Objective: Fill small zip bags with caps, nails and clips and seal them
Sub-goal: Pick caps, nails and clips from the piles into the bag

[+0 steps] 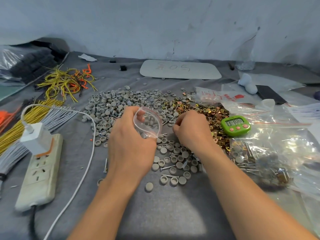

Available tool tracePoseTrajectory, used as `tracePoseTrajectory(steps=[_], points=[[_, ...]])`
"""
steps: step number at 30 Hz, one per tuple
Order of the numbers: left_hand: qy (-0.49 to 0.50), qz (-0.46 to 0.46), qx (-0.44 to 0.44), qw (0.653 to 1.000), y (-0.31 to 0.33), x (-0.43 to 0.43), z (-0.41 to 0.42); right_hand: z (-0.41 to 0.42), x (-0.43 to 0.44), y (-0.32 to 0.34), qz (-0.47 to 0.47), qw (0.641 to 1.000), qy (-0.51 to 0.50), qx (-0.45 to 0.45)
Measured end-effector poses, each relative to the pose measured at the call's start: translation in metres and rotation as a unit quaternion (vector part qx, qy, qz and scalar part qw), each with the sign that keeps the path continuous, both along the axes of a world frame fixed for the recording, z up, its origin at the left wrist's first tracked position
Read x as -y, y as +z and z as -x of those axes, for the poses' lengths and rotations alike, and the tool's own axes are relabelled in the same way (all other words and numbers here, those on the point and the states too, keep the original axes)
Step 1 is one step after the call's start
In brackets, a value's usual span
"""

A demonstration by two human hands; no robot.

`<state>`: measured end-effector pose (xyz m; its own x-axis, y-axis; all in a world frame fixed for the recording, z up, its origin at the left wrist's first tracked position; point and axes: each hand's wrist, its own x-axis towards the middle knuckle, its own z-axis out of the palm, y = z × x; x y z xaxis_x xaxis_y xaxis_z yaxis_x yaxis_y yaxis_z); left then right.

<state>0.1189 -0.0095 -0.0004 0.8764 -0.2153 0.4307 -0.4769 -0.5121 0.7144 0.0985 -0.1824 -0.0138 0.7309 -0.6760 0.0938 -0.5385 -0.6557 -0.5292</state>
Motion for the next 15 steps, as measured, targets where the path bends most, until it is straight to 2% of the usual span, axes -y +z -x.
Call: tracePoseTrajectory(steps=[8,15], points=[[0.018,0.002,-0.017,1.0,-0.002,-0.015,-0.009,0.002,0.01,-0.006,0.06,0.997,-0.052,-0.011],[0.018,0.003,-0.019,1.0,-0.002,-0.017,-0.005,-0.002,-0.004,-0.001,0.073,0.988,-0.071,-0.113]])
